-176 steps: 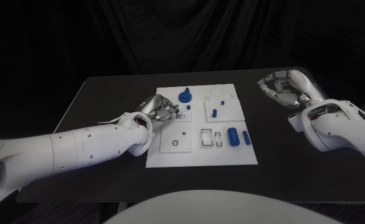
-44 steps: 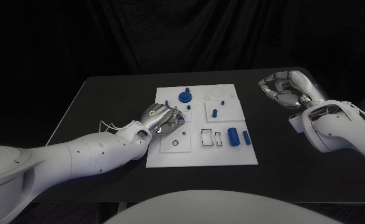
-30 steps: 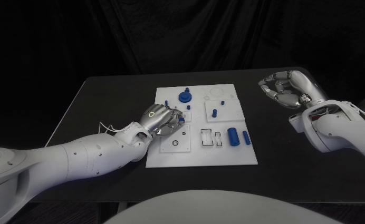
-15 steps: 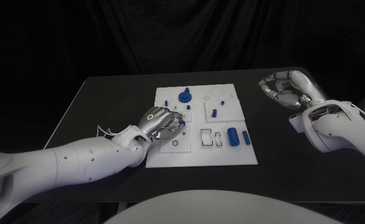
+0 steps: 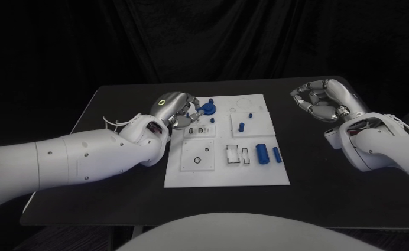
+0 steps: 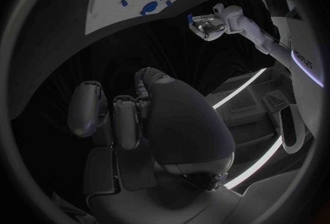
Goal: Assemble the parts on the task board
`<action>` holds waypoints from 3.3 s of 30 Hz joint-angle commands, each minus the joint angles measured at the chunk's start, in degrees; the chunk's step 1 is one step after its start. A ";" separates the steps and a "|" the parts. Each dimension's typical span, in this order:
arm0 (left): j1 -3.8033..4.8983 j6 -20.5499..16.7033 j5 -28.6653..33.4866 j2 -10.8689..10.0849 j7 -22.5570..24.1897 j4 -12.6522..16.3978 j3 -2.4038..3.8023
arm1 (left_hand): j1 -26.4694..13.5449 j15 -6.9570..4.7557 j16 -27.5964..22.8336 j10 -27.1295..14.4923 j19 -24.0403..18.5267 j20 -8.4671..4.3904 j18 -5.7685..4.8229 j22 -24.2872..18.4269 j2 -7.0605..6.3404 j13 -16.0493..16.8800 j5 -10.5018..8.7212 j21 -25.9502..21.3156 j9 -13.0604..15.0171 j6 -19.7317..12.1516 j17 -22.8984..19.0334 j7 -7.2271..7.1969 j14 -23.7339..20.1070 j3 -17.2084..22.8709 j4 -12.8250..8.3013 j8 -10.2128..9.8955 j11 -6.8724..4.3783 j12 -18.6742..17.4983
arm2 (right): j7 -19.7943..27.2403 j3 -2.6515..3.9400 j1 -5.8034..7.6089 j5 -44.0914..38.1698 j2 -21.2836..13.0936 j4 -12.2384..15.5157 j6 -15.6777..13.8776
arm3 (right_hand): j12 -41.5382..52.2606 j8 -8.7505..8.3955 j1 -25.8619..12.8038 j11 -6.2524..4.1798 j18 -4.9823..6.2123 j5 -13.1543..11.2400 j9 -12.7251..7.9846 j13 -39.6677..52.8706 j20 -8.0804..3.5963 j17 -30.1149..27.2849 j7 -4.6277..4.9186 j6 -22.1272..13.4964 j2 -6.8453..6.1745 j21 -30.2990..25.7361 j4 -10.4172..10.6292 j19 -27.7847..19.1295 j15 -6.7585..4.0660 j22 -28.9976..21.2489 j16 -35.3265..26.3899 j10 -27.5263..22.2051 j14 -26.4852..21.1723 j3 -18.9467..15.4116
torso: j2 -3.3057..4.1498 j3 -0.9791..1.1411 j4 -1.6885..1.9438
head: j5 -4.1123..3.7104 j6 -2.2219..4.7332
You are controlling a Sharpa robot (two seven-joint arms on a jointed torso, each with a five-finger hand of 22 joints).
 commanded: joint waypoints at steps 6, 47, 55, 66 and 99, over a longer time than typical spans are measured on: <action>4.48 12.63 9.74 1.09 -18.06 0.80 0.03 | -2.08 -0.82 0.15 5.99 0.25 -0.54 -0.50 11.60 0.24 15.09 1.74 -0.58 0.71 1.33 15.08 -2.16 5.94 3.37 -3.40 0.75 -0.61 0.21 | -0.57 0.04 -0.12 -0.11 0.07 -0.12 -0.34 | -0.19 0.39 0.15 0.06 0.49 0.28 -0.09 2.66 -0.06 8.80 0.07 -0.33 -0.54 -0.11 -0.10 -0.33 -0.21 9.09 -0.20 -0.39 3.11 0.20 | -0.20 0.18 -0.07 | -0.07 -0.01; 3.80 14.81 12.34 8.33 -25.26 -4.94 0.02 | -7.55 -1.53 0.15 5.99 0.61 -1.39 -0.38 11.25 1.72 15.09 5.89 -1.56 0.72 1.39 15.08 -2.47 5.94 3.47 -4.87 0.66 -1.13 0.21 | -0.35 0.04 -0.12 -0.11 -0.01 0.41 -0.75 | -0.22 0.48 0.08 0.10 0.47 0.26 -0.10 2.58 -0.04 8.79 0.10 -0.29 -0.57 -0.08 -0.14 -0.31 -0.17 9.11 -0.20 -0.46 3.10 0.27 | 0.29 -0.05 0.08 | 0.16 -0.01; 2.62 14.02 12.35 8.45 -24.43 -5.34 0.02 | -7.57 -1.53 0.15 5.99 0.54 -1.39 -0.35 11.20 1.76 15.09 5.99 -1.70 0.71 1.39 15.08 -2.46 5.94 3.48 -4.92 0.65 -1.12 0.21 | -0.32 0.04 -0.12 -0.11 -0.23 0.56 -0.89 | -0.22 0.48 0.08 0.10 0.47 0.26 -0.10 2.58 -0.04 8.79 0.10 -0.29 -0.57 -0.08 -0.14 -0.31 -0.17 9.11 -0.20 -0.46 3.10 0.27 | 0.17 -0.03 0.08 | -0.04 -0.01; 1.37 14.22 12.35 8.61 -23.73 -5.81 0.02 | -7.66 -1.52 0.15 5.99 0.55 -1.38 -0.35 11.20 1.89 15.09 6.26 -1.74 0.69 1.41 15.08 -2.44 5.94 3.51 -5.02 0.63 -1.11 0.21 | -0.32 0.04 -0.12 -0.11 -0.21 0.62 -0.88 | -0.22 0.48 0.08 0.10 0.47 0.26 -0.10 2.58 -0.04 8.79 0.10 -0.29 -0.57 -0.08 -0.14 -0.31 -0.17 9.11 -0.20 -0.46 3.10 0.27 | 0.16 -0.02 0.01 | 0.03 -0.01; -1.38 14.62 12.36 9.45 -21.02 -8.14 0.03 | -8.31 -1.42 0.15 5.99 0.11 -1.32 -0.15 10.89 2.29 15.09 6.42 -2.63 0.66 1.29 15.08 -2.31 5.94 3.24 -4.94 0.53 -0.97 0.21 | -0.48 0.04 -0.12 -0.11 -0.09 0.53 -0.67 | -0.17 0.50 0.08 0.11 0.46 0.27 -0.13 2.66 -0.03 8.83 0.12 -0.35 -0.59 -0.02 -0.19 -0.28 -0.16 9.13 -0.16 -0.38 3.12 0.35 | 0.18 -0.03 0.02 | 0.18 -0.01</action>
